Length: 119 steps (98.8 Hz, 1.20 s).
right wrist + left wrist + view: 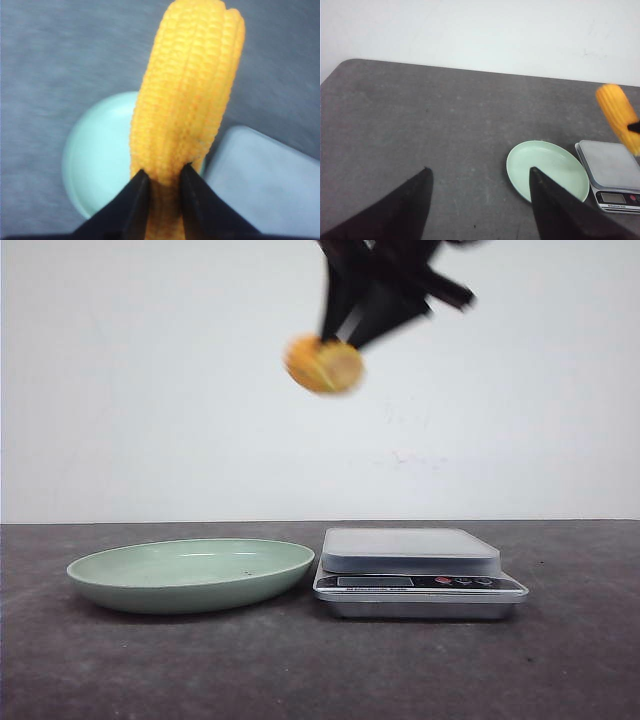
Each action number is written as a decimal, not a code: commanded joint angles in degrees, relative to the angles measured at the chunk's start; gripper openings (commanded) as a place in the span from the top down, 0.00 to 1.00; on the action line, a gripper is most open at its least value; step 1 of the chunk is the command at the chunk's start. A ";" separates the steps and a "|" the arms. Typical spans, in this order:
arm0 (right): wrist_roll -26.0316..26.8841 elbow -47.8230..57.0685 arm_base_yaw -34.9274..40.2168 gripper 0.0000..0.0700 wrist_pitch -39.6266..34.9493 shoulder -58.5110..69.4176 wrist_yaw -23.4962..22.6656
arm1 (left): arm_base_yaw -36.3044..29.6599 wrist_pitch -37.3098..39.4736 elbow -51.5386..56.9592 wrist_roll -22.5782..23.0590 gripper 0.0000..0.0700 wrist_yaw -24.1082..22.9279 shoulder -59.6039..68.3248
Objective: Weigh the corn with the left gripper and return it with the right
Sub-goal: 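Carry the corn with the right gripper and lower it onto the plate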
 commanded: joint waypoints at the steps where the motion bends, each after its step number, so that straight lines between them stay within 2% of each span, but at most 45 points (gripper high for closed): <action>1: -1.14 3.76 2.60 1.00 1.27 2.40 1.05 | -0.15 0.24 0.70 -1.03 0.49 -0.24 -0.11; 21: -1.01 12.24 6.49 1.00 1.09 9.44 1.60 | -0.15 0.07 0.70 -1.97 0.49 -0.24 -0.11; 34: 0.85 15.85 7.34 1.00 1.11 15.39 1.79 | -0.15 0.15 0.70 -2.51 0.49 -0.24 -0.11; 58: 6.40 16.31 7.48 1.00 2.14 24.68 3.02 | -0.15 0.09 0.70 -2.86 0.49 -0.24 -0.11; 71: 12.50 16.31 7.48 1.00 0.68 28.92 4.83 | -0.15 0.04 0.70 -3.02 0.49 -0.24 -0.11; 80: 14.86 16.31 7.43 1.00 0.61 31.08 5.25 | -0.15 0.02 0.70 -3.02 0.49 -0.24 -0.11; 95: 15.54 16.31 7.45 1.00 -0.17 33.44 7.32 | -0.15 -0.42 0.70 -3.02 0.49 -0.24 -0.11; 113: 15.69 16.28 7.50 0.99 -0.70 33.77 7.43 | -0.15 -0.61 0.70 -2.97 0.49 -0.24 -0.11; 119: 15.74 16.31 7.50 0.95 -1.01 33.77 7.39 | -0.15 -0.55 0.70 -2.97 0.49 -0.24 -0.11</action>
